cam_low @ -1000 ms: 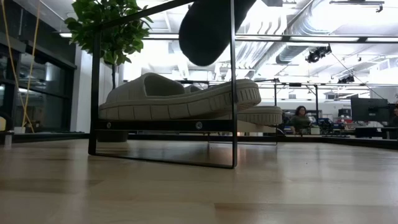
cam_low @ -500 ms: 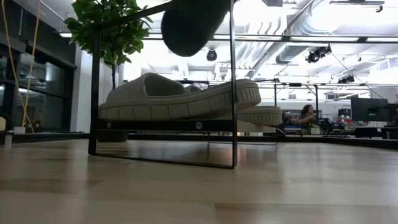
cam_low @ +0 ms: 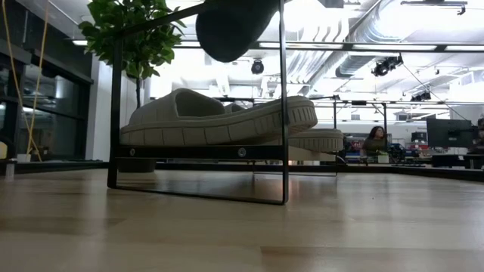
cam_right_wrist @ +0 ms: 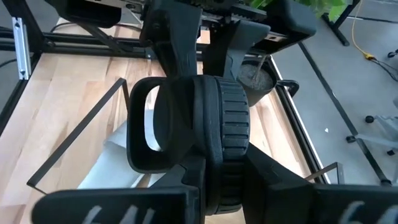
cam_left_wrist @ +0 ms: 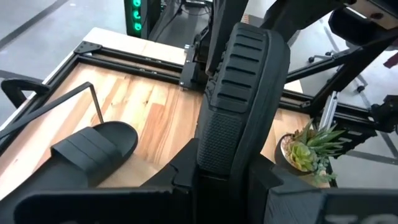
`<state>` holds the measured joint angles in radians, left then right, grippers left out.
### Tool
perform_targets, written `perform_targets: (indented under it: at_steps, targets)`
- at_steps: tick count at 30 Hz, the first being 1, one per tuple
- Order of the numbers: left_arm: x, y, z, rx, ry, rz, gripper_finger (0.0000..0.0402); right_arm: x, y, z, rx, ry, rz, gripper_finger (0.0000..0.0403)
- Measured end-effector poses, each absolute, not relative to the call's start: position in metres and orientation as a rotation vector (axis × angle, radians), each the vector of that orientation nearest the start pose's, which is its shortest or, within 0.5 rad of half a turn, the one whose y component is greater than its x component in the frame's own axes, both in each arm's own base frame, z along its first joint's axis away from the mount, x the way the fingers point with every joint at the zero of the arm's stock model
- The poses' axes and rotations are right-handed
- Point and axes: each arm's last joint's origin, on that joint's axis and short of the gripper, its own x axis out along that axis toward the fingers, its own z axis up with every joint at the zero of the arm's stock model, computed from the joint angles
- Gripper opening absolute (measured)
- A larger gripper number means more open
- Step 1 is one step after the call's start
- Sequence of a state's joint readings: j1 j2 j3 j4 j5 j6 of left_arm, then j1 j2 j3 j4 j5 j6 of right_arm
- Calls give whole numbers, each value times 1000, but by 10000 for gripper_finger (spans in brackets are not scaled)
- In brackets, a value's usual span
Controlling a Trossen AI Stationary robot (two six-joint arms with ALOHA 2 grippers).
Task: Pick and place slides into the shelf
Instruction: Put the black slide on the shelf
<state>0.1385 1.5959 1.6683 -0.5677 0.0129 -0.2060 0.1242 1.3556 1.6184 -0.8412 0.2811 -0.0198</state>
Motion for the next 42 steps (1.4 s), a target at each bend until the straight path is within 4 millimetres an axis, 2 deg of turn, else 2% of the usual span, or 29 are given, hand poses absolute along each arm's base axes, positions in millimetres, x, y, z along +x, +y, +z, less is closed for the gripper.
perform_targets:
  at_steps: [4, 8, 15, 21, 24, 29, 34, 42]
  targets:
    - [348, 49, 400, -239, 475, 191, 56, 263, 25, 432, -119, 557, -155, 53]
    - [349, 49, 404, -255, 444, 223, 55, 257, 23, 440, -103, 501, -178, 92]
    - [350, 51, 406, -261, 407, 269, 56, 216, 16, 468, -41, 356, -301, 159]
    - [354, 53, 418, -291, 260, 316, 55, 175, 12, 479, -11, 252, -409, 170]
    - [356, 54, 429, -313, 136, 322, 56, 157, 13, 469, 40, 192, -432, 167]
    - [358, 55, 445, -364, -41, 316, 57, 139, 19, 436, 158, 17, -365, 165]
    - [356, 56, 463, -445, -249, 304, 58, 137, 26, 410, 230, -189, -293, 165]
    - [348, 57, 487, -543, -535, 305, 59, 142, 31, 373, 308, -375, -245, 165]
